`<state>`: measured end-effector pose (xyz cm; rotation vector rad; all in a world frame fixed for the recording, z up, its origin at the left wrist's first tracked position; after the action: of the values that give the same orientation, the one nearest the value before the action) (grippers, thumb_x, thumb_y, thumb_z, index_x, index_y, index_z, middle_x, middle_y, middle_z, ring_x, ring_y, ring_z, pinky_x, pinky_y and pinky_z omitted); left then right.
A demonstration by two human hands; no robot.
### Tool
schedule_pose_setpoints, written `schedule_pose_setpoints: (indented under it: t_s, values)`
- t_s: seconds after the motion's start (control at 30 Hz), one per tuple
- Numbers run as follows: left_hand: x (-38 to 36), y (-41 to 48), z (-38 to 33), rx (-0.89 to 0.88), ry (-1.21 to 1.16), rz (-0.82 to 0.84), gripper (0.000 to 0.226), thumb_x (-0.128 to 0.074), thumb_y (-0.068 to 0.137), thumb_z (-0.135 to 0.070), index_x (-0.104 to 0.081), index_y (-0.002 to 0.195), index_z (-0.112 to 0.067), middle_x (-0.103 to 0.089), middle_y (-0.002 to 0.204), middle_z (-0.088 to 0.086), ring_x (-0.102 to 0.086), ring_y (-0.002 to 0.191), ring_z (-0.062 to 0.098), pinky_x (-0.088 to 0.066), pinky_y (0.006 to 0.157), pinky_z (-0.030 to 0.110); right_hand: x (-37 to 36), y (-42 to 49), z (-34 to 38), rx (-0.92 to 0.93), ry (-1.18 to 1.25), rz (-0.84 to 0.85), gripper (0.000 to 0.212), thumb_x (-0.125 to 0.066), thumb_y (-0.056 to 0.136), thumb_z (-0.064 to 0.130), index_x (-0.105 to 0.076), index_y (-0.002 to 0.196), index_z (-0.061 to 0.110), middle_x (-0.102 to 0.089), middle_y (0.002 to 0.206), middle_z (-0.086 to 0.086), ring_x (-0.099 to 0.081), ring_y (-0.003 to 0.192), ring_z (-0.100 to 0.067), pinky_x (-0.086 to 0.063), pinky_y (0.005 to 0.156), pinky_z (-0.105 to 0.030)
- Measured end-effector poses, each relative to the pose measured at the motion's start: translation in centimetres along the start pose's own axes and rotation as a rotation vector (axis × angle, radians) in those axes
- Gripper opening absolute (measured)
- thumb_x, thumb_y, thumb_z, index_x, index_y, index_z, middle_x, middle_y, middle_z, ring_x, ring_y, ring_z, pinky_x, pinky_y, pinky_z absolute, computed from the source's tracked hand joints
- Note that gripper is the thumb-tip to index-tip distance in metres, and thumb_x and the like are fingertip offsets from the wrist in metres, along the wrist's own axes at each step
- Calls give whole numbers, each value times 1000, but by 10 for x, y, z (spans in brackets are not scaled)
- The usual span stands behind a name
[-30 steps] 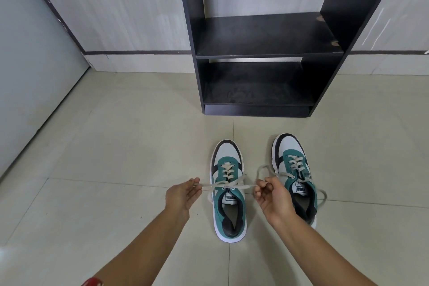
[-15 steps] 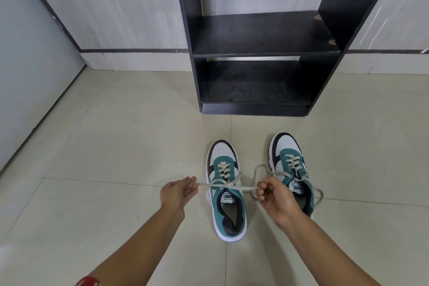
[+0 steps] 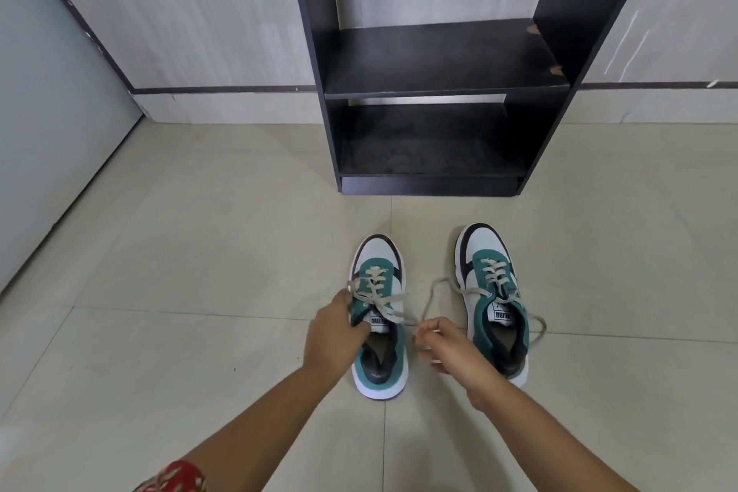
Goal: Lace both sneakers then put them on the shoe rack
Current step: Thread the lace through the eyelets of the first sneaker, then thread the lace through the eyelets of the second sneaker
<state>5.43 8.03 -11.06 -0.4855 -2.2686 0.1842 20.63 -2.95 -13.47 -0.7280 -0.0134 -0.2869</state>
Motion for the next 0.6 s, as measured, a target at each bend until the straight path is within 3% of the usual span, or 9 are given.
schedule_pose_setpoints:
  t_s: [0.17,0.27,0.37,0.43,0.5,0.53,0.6]
  values:
    - [27,12,-9,-126,156,-123,44,-57,81,-17,-52,125,-19,-72,96,7,-65,80,29,-51,69,32,6,-2,2,67,-92,-10,12,-50,92,24,-60,98,20,-62,100,6,-57,90,-10,-42,74,-22]
    - [28,18,-1,-124,267,-87,49,-55,83,-21,-46,132,-20,-71,102,9,-65,87,31,-54,73,36,14,-8,13,184,-148,-43,13,-53,92,23,-63,94,17,-65,100,9,-58,93,-8,-42,79,-21]
    - [17,16,6,-69,285,5,51,-56,83,-23,-43,132,-19,-67,106,11,-62,91,31,-50,71,33,33,-17,25,323,-262,-170,13,-55,92,28,-64,89,19,-68,91,11,-61,88,-3,-43,73,-13]
    - [13,11,5,-60,249,3,56,-59,81,-25,-41,133,-19,-49,133,15,-49,119,32,-48,80,37,52,-30,34,447,-330,-323,10,-56,91,22,-63,84,23,-67,85,12,-61,83,-5,-43,71,-15]
    - [17,7,-9,-133,241,-83,61,-60,83,-24,-36,139,-18,-17,157,10,-19,143,28,-40,101,43,76,-44,41,592,-449,-552,8,-57,88,16,-63,87,22,-66,92,6,-59,90,-18,-45,80,-28]
    - [18,4,-19,-205,246,-133,60,-60,84,-22,-36,139,-17,-14,158,7,-14,145,27,-35,108,42,88,-46,38,611,-515,-647,11,-58,85,15,-63,94,18,-65,99,1,-57,96,-24,-44,86,-33]
    - [14,-4,-40,-370,249,-181,52,-60,82,-16,-46,132,-16,-28,154,5,-24,140,27,-31,109,36,115,-38,18,466,-532,-727,34,-64,81,14,-56,115,13,-59,118,-6,-51,109,-29,-39,94,-35]
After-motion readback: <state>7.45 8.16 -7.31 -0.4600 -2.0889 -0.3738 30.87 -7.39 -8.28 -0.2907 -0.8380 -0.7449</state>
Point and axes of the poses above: each hand's wrist, its own y-axis towards the middle knuckle, its own x-axis out of the back of the hand, z = x × y, the point moved 8 cm from there along y, towards the middle knuckle
